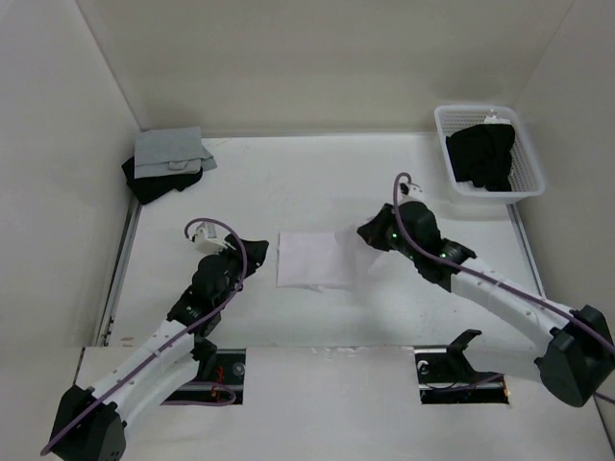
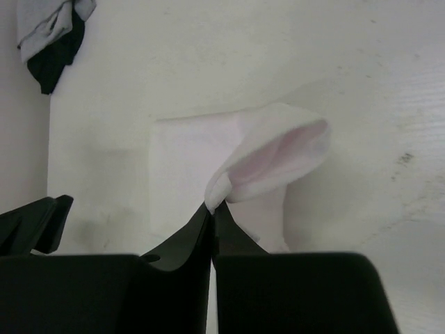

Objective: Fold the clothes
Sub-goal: Fold the tank top

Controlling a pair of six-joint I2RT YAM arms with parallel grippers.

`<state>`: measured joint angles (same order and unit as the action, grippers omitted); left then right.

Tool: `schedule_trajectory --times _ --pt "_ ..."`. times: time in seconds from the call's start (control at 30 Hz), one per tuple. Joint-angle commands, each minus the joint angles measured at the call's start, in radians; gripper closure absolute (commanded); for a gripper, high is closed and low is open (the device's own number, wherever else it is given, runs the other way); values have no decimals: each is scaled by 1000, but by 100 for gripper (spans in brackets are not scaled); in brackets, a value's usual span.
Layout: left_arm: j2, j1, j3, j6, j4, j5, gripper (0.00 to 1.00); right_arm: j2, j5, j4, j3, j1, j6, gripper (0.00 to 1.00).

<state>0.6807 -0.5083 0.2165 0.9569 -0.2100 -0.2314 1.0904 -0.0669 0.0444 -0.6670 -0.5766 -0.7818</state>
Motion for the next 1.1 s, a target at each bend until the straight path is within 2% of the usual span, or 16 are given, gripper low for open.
schedule_trajectory --times 0.0,0.17,0.27,0.37,0.43,0.53,0.67,0.7,0.73,0.8,0.87,0.93,1.07 --pt "-52 21 34 -17 -48 3 62 106 -134 155 -190 -134 49 95" --pt "-101 55 30 -15 4 26 61 409 -172 210 -460 -272 29 92" --pt "-125 86 26 -15 20 61 60 599 -182 239 -612 -331 7 84" --pt "-156 127 20 -14 43 101 59 736 -172 258 -727 -393 -20 71" --pt "-184 159 18 -15 67 122 59 767 -165 255 -776 -438 -25 61" --pt "-210 205 21 -17 89 139 59 732 -168 241 -795 -487 -13 54" --pt "-164 215 43 -21 70 156 58 582 -212 183 -671 -495 4 45" --pt "-138 204 50 -23 57 156 58 544 -224 161 -621 -490 6 46" --pt "-110 190 56 -24 35 156 57 519 -237 143 -573 -475 4 53" --pt "-44 147 64 -27 -17 146 57 488 -232 121 -490 -431 -5 74" --pt "38 94 75 -29 -73 129 57 490 -226 101 -430 -398 -1 91" --pt "121 42 90 -33 -129 107 56 509 -218 85 -393 -369 -4 94" --pt "323 -54 147 -47 -262 60 55 566 -176 14 -324 -357 -20 94"
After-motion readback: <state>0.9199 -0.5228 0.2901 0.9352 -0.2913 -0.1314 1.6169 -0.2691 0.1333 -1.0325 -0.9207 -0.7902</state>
